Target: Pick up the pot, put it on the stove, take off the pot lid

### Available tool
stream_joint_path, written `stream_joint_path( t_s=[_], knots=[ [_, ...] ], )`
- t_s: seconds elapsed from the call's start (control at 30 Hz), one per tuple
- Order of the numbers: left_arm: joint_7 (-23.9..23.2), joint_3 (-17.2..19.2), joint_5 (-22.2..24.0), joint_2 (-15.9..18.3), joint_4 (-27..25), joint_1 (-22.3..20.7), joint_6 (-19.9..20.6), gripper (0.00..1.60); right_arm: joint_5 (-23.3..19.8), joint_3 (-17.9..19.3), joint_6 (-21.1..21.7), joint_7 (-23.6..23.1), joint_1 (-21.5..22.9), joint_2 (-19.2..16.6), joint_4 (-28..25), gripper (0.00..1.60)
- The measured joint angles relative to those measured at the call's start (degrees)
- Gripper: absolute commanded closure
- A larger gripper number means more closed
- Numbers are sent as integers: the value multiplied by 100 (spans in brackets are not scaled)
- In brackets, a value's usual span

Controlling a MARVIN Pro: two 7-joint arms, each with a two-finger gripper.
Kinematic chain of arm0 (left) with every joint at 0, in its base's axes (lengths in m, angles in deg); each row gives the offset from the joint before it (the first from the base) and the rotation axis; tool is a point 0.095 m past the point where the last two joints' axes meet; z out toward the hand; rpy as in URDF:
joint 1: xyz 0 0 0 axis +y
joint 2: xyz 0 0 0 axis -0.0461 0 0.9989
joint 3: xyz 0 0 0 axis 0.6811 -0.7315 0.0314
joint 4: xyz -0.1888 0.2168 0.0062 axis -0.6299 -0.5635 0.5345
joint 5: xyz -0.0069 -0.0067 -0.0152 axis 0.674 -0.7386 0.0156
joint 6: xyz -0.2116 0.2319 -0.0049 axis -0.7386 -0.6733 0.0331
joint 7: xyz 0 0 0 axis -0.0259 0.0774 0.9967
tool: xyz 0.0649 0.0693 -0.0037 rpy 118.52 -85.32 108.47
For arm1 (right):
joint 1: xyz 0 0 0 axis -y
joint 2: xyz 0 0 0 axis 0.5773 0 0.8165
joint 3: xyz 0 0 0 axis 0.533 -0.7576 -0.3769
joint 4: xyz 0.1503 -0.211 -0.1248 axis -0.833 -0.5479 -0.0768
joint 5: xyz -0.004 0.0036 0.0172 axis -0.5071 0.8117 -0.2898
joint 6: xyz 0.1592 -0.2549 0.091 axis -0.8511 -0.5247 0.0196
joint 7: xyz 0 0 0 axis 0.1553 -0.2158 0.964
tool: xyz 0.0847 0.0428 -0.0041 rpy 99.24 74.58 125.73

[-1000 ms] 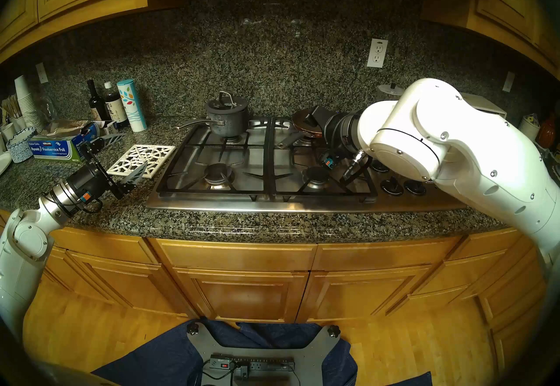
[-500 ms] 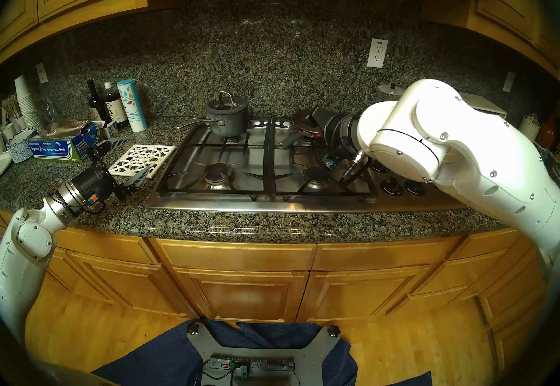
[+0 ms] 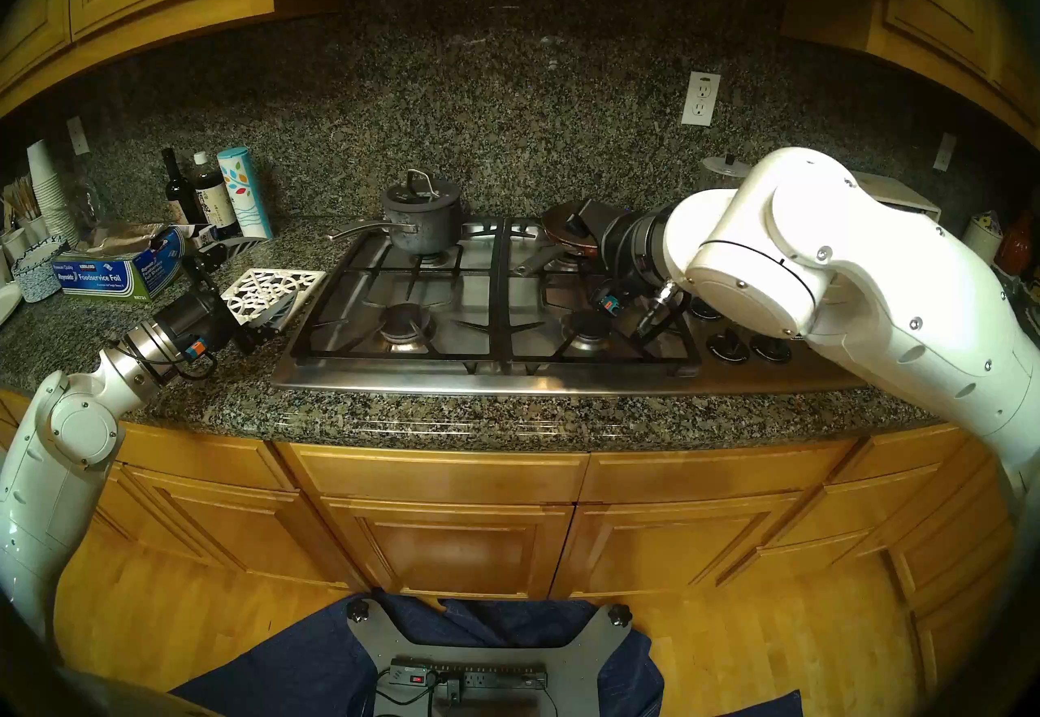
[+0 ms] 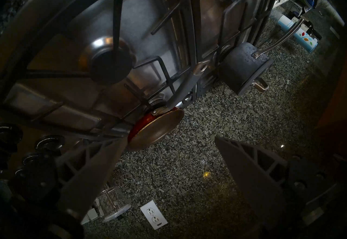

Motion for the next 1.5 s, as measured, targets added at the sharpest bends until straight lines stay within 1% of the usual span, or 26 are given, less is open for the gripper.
stream_joint_path(
  t_s=[0.23, 0.4, 0.63, 1.0, 1.4, 1.5],
  knots=[
    [3, -460, -5, 56, -91, -324, 465, 0, -1, -4, 0, 0, 0, 0, 0, 0],
    [11, -708, -9, 108, -110, -552, 797, 0, -2, -8, 0, 0, 0, -1, 0, 0],
    [44, -991, -89, 165, -36, -864, 1129, 0, -3, -12, 0, 0, 0, -1, -1, 0],
    [118, -1404, -450, 159, 404, -1339, 1436, 0, -4, -18, 0, 0, 0, -2, -1, 0],
    [200, -1819, -887, -101, 602, -1822, 1592, 0, -4, -22, 0, 0, 0, -2, -1, 0],
    [211, -1931, -1013, -194, 719, -1964, 1616, 0, -5, -23, 0, 0, 1, -2, -1, 0]
  ],
)
